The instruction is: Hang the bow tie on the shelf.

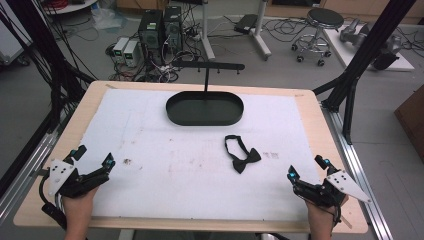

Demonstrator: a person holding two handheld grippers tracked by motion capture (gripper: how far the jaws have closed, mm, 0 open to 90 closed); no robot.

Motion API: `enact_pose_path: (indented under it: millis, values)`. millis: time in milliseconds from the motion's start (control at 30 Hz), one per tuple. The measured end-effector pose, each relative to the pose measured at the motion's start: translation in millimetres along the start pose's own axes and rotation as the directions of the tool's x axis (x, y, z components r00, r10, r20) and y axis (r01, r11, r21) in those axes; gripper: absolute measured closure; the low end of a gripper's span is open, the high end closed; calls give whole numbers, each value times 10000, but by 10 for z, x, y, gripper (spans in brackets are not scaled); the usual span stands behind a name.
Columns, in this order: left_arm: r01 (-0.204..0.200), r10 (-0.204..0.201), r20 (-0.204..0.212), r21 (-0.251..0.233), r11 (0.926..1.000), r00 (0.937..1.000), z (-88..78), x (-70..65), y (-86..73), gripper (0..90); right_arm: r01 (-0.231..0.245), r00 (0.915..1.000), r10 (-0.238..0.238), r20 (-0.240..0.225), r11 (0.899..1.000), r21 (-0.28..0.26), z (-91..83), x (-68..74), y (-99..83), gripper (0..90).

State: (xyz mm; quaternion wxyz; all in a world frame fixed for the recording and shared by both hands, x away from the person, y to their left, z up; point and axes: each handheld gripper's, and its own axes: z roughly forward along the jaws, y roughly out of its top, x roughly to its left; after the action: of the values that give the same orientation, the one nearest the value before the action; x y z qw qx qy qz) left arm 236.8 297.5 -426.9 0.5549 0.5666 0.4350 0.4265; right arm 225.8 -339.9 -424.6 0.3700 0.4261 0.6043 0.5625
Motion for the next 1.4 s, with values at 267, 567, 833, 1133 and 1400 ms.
enact_pose_path:
  millis: [267, 567, 833, 1133, 1400]
  values:
    - [-3, 3, -125, -21, 10000, 9999, -2, 10, -1, 112, -217, 9996, 217, -188, 9998, 4, 6, 14, 13, 29]
    - [147, -151, -244, -168, 9998, 9996, -37, 52, 32, 112, -350, 9931, 387, -1103, 9988, 353, 109, 98, 180, 54]
    - [105, -107, -138, -113, 9999, 9998, -13, 31, 23, 112, -178, 9840, 418, -1734, 9903, 1380, 472, 257, 316, 54]
    - [140, -143, -230, -129, 9998, 9996, -1, 46, 19, 112, 74, 9761, 351, -2144, 9809, 1943, 888, 422, 510, 162]
    - [166, -168, -207, -122, 9998, 9996, 6, 51, 15, 112, 580, 9757, 42, -2191, 9592, 2768, 1177, 528, 495, 172]
